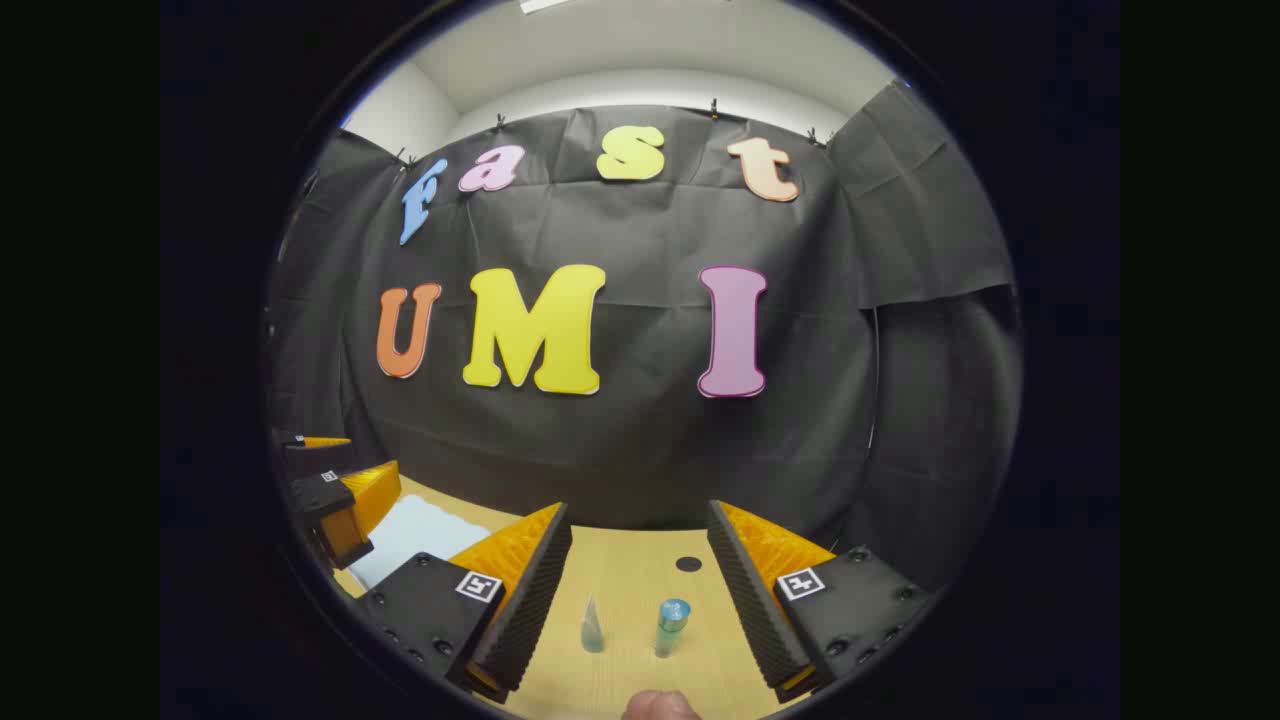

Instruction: First open the suitcase, pack the skin care products into it, and then close the suitcase.

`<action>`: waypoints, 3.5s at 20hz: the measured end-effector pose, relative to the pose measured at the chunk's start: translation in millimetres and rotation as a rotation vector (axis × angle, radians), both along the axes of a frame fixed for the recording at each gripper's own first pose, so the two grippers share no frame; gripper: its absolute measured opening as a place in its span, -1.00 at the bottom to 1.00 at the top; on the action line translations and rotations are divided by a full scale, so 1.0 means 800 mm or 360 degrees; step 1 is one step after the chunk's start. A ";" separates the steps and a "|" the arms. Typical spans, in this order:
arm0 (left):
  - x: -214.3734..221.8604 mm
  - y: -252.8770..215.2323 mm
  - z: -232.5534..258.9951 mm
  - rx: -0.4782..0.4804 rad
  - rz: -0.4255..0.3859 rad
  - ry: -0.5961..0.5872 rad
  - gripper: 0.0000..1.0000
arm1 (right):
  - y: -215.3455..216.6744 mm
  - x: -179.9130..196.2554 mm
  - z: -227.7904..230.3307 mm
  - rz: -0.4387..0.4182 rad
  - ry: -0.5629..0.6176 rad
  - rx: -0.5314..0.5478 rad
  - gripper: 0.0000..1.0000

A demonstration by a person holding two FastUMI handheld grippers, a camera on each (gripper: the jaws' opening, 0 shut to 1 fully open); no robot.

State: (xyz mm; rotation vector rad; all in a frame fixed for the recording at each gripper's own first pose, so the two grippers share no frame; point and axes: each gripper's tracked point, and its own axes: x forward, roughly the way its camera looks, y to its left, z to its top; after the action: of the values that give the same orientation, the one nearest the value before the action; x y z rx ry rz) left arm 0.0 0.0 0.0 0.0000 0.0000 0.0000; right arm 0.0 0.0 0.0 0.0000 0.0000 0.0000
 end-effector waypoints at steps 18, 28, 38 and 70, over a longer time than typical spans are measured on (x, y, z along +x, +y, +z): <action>0.016 -0.042 -0.033 0.0124 -0.0112 0.0096 0.99 | -0.046 0.003 -0.018 -0.0069 0.0057 0.0012 0.62; 0.037 -0.070 -0.170 0.0842 -0.0346 0.0434 0.97 | -0.113 -0.011 -0.069 -0.0206 0.0199 -0.0089 0.62; 0.056 -0.063 -0.304 0.1751 -0.0444 0.0796 0.92 | -0.204 -0.029 -0.096 -0.0425 0.0288 -0.0102 0.62; 0.062 -0.014 -0.202 0.1683 -0.0246 0.0724 -0.87 | -0.166 -0.035 -0.088 -0.0346 0.0255 -0.0066 0.63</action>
State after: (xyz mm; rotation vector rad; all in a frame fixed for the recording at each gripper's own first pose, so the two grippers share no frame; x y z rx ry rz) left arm 49.3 -11.5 -161.6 1.0575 0.4551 -0.1546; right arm -27.7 -132.9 -70.4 -0.0417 0.1600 -0.2174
